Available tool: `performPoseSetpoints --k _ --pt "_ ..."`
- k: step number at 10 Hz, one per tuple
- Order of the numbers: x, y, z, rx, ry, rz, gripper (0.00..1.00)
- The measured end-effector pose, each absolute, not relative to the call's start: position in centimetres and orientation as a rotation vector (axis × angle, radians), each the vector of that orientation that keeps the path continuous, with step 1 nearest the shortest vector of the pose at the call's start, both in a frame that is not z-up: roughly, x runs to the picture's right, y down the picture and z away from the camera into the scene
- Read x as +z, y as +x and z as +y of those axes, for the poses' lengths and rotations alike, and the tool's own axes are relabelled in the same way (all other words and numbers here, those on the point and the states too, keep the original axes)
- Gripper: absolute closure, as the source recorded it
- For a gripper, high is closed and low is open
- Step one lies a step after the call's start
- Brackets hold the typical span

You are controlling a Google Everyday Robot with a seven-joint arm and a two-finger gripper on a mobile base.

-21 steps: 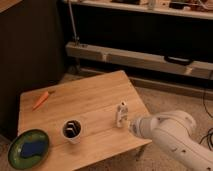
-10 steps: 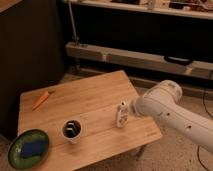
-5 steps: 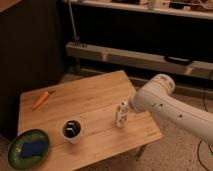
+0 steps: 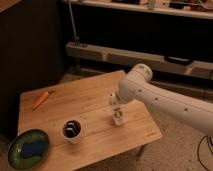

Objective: Knock the bottle over

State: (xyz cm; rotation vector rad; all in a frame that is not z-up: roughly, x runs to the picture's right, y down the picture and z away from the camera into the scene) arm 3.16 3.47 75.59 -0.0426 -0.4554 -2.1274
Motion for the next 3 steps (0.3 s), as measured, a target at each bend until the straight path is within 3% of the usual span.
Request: performPoseSetpoints --k 3 --pt "76.4 -3.1 0.0 -2.207 0.028 -0.433 0.96"
